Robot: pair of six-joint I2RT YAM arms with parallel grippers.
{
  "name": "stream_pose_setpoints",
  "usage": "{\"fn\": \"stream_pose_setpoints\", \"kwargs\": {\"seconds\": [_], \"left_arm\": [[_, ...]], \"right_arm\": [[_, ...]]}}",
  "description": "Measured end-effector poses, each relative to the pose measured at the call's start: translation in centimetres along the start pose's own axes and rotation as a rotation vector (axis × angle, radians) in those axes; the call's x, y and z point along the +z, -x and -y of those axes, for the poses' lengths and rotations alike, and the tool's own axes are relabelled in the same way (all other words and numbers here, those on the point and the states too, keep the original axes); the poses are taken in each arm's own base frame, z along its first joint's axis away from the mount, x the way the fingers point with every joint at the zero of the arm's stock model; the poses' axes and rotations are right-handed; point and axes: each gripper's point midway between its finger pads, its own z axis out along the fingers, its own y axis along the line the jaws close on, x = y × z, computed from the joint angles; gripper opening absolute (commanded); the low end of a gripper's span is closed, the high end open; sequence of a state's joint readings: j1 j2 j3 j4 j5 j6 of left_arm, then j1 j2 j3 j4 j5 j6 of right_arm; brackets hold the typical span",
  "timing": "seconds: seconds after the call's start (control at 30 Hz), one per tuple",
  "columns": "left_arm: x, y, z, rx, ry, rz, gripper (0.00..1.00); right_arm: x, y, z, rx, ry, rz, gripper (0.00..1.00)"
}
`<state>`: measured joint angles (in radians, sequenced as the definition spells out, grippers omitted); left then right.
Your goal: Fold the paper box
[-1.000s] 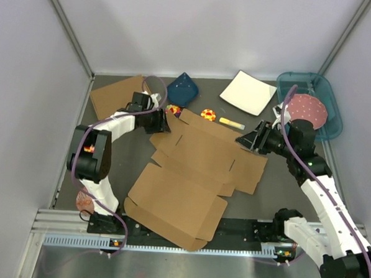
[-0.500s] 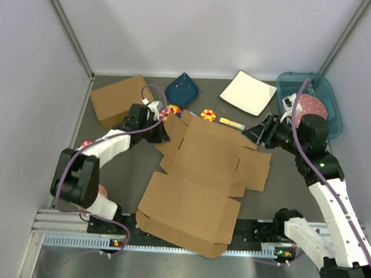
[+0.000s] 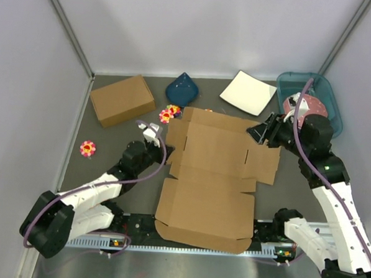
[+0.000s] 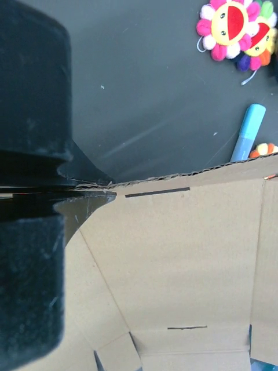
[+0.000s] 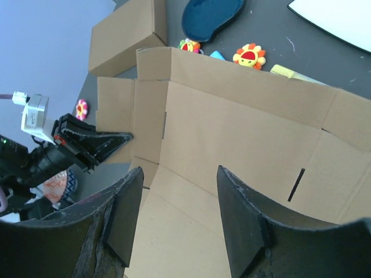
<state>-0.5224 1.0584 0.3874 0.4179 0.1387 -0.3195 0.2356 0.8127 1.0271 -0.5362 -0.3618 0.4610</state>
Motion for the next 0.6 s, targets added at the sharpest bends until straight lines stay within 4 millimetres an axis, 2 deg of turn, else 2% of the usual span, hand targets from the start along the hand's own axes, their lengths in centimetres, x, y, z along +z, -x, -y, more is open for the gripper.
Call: {"fn": "stream_pose_setpoints", "kwargs": {"seconds": [0.1,0.23,0.37,0.43,0.57,0.6], "left_arm": [[-0.6,-1.2,0.3,0.038,0.007,0.053,0.00],[-1.3,-2.5,-0.2,0.058,0.026,0.120,0.00],[-1.5,-3.1,-0.3,0.070,0.032,0.162,0.00],[-1.6,-3.0,-0.1,0.086,0.025,0.184,0.00],[-1.5,-1.7,0.7,0.131,-0.002,0.242,0.00],[-1.6,-1.4,0.8,0.148,-0.007,0.256,0.00]], "right_arm": [[0.1,-0.4,-0.1,-0.052,0.004,-0.014,0.55],[1.0,-1.3,0.1,-0.145,0.029,-0.028,0.56],[2.3,-3.0,0.8,-0.184,0.063,-0.055,0.55],[2.9,-3.1,0.7,-0.206,0.087,-0.061,0.56],[3.8,-2.4,-0.1,-0.281,0.134,-0.031,0.63],[4.1,-2.2,-0.5,-0.315,0.150,-0.019,0.73]]}}
